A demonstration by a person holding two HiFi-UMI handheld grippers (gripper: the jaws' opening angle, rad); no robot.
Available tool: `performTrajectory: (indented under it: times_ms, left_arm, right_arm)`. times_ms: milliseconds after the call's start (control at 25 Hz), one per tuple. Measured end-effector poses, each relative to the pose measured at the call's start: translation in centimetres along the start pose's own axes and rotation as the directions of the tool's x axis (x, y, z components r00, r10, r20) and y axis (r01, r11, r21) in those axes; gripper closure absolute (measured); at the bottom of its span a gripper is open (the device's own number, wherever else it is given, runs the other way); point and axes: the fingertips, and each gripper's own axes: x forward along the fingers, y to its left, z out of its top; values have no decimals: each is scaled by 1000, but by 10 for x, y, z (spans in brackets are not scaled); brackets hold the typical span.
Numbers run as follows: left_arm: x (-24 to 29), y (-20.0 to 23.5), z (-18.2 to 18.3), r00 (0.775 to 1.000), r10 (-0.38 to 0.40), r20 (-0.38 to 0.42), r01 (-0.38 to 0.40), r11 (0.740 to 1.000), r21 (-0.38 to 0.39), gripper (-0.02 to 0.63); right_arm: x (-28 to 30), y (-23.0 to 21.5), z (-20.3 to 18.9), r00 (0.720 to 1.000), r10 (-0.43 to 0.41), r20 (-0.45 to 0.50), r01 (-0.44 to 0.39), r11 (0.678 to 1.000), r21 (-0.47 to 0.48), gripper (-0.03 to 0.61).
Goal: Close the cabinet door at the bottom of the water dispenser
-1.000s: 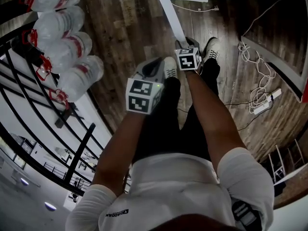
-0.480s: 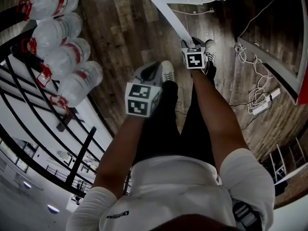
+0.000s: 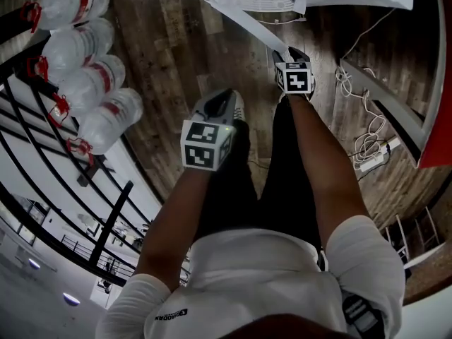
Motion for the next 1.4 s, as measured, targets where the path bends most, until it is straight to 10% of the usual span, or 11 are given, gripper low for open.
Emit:
performTrajectory:
  times_ms: [1400]
  left_arm:
    - [44, -35, 52, 995, 87, 51, -82, 992, -97, 617]
  right_arm:
    - [24, -108, 128, 993, 32, 109, -12, 984, -180, 431]
